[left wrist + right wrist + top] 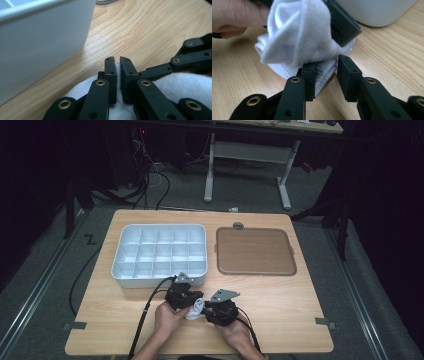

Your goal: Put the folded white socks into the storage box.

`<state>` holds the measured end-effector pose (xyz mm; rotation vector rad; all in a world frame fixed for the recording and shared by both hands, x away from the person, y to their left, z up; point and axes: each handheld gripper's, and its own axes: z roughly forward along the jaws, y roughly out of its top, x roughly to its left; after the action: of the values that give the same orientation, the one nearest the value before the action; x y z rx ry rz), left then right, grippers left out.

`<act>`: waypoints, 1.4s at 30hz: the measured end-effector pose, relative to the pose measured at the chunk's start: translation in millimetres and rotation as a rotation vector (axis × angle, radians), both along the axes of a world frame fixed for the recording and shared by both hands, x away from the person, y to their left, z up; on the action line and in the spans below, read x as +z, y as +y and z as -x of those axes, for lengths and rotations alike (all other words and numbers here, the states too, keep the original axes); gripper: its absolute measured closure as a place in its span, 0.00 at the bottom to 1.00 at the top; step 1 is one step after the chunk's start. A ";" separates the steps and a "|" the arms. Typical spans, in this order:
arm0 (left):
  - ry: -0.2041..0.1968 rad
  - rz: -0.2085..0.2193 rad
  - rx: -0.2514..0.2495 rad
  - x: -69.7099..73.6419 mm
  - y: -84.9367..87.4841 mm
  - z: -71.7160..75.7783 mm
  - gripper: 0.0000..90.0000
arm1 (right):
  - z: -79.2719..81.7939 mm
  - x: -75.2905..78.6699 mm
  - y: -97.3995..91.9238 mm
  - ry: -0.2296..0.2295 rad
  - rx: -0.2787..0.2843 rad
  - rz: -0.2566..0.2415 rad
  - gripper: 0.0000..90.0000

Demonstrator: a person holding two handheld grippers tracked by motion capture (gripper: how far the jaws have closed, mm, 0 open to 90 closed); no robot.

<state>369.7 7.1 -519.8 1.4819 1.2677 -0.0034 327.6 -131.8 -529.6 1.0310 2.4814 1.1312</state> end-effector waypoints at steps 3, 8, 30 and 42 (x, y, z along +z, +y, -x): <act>0.007 0.003 0.000 1.7 2.3 0.1 0.94 | 0.0 0.2 -0.1 -0.002 -0.002 0.001 0.73; -0.003 -0.004 0.015 6.6 6.7 3.1 0.78 | 3.8 2.1 -0.6 -0.007 -0.009 -0.012 0.70; -0.066 0.049 0.065 31.2 22.4 16.3 0.51 | 17.8 28.4 -27.7 -0.069 -0.037 -0.037 0.86; -0.048 0.030 0.094 31.5 41.9 43.1 0.51 | 20.5 54.3 -29.2 -0.091 0.000 -0.061 0.88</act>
<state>326.6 49.0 -488.3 1.3875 1.2918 0.0743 307.0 -161.0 -475.3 0.9730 2.3899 1.2331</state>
